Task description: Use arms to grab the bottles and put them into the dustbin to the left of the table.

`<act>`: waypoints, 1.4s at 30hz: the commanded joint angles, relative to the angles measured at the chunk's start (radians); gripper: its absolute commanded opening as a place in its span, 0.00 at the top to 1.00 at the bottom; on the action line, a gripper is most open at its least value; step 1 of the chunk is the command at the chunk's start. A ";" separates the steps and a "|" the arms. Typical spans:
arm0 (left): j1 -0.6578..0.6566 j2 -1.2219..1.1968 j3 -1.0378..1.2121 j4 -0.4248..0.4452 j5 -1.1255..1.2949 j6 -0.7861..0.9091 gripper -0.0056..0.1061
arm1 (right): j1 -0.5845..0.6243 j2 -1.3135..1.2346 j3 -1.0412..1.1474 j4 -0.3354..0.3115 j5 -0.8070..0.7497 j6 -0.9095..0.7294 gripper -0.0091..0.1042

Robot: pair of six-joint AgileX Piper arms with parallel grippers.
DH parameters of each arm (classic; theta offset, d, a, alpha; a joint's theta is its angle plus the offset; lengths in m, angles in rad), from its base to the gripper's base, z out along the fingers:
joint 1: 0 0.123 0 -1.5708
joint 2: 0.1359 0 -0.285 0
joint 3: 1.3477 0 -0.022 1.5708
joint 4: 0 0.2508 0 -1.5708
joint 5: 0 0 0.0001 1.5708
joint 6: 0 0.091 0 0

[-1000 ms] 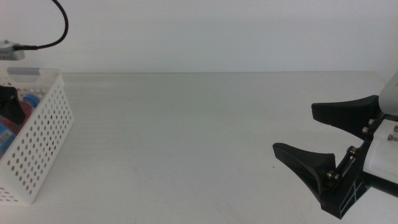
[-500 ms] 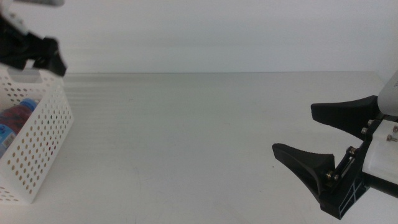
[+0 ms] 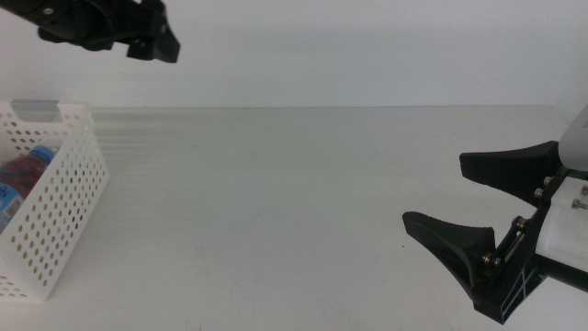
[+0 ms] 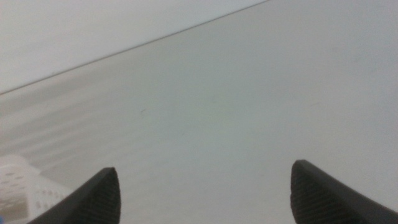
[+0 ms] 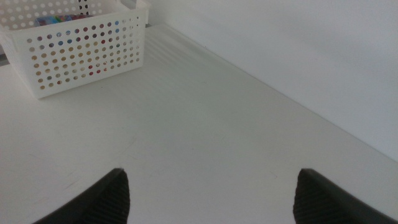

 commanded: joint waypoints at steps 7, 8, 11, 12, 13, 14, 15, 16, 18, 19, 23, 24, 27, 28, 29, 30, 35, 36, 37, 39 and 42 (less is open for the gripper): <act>-0.072 -0.059 -0.027 0.038 -0.141 -0.056 0.14 | 0.002 -0.010 -0.028 -0.013 -0.070 -0.011 0.24; -0.072 -0.061 -0.027 0.035 -0.158 -0.055 0.14 | 0.002 -0.010 -0.028 -0.013 -0.070 -0.011 0.24; -0.072 -0.061 -0.027 0.033 -0.196 -0.055 0.14 | 0.002 -0.010 -0.028 -0.013 -0.070 -0.014 0.24; -0.072 -0.061 -0.027 0.033 -0.206 -0.055 0.14 | 0.002 -0.010 -0.028 -0.013 -0.070 -0.014 0.24; -0.072 -0.061 -0.027 0.033 -0.212 -0.055 0.14 | 0.002 -0.010 -0.028 -0.013 -0.070 -0.014 0.24; -0.072 -0.061 -0.027 0.033 -0.220 -0.055 0.14 | 0.002 -0.010 -0.028 -0.013 -0.070 -0.014 0.24; -0.072 -0.061 -0.027 0.033 -0.226 -0.055 0.14 | 0.002 -0.010 -0.028 -0.013 -0.070 -0.014 0.24; -0.072 -0.061 -0.027 0.029 -0.227 -0.055 0.14 | 0.002 -0.010 -0.028 -0.013 -0.070 -0.014 0.24; -0.072 -0.061 -0.027 0.018 -0.223 -0.055 0.14 | 0.002 -0.010 -0.028 -0.013 -0.070 -0.014 0.24; -0.072 -0.061 -0.027 0.005 -0.218 -0.055 0.14 | 0.002 -0.010 -0.028 -0.013 -0.070 -0.014 0.24; -0.072 -0.071 -0.027 0.005 -0.216 -0.049 0.14 | 0.002 -0.010 -0.028 -0.013 -0.070 -0.014 0.24; -0.069 -0.076 -0.027 0.007 -0.216 -0.049 0.14 | 0.002 -0.010 -0.028 -0.013 -0.070 -0.014 0.24; -0.068 -0.101 -0.027 0.023 -0.218 -0.049 0.14 | 0.002 -0.010 -0.028 -0.013 -0.070 -0.014 0.24; -0.068 -0.110 -0.027 0.031 -0.218 -0.049 0.14 | 0.002 -0.010 -0.028 -0.013 -0.070 -0.014 0.24; -0.068 -0.119 -0.027 0.035 -0.220 -0.049 0.14 | 0.002 -0.010 -0.028 -0.013 -0.070 -0.014 0.24; -0.068 -0.127 -0.027 0.037 -0.222 -0.049 0.14 | 0.002 -0.010 -0.028 -0.013 -0.070 -0.014 0.24; -0.071 -0.152 -0.026 0.042 -0.251 -0.050 0.14 | 0.002 -0.010 -0.028 -0.013 -0.070 -0.014 0.24; -0.075 -0.167 -0.015 0.047 -0.259 -0.050 0.14 | 0.002 -0.010 -0.028 -0.013 -0.070 -0.014 0.24; -0.080 -0.187 0.009 0.062 -0.274 -0.050 0.14 | 0.002 -0.010 -0.028 -0.013 -0.070 -0.014 0.24; -0.095 -0.250 0.087 0.105 -0.354 -0.057 0.14 | 0.002 -0.010 -0.028 -0.013 -0.070 -0.014 0.24; -0.110 -0.356 0.231 0.135 -0.517 -0.086 0.14 | 0.002 -0.010 -0.028 -0.013 -0.070 -0.014 0.24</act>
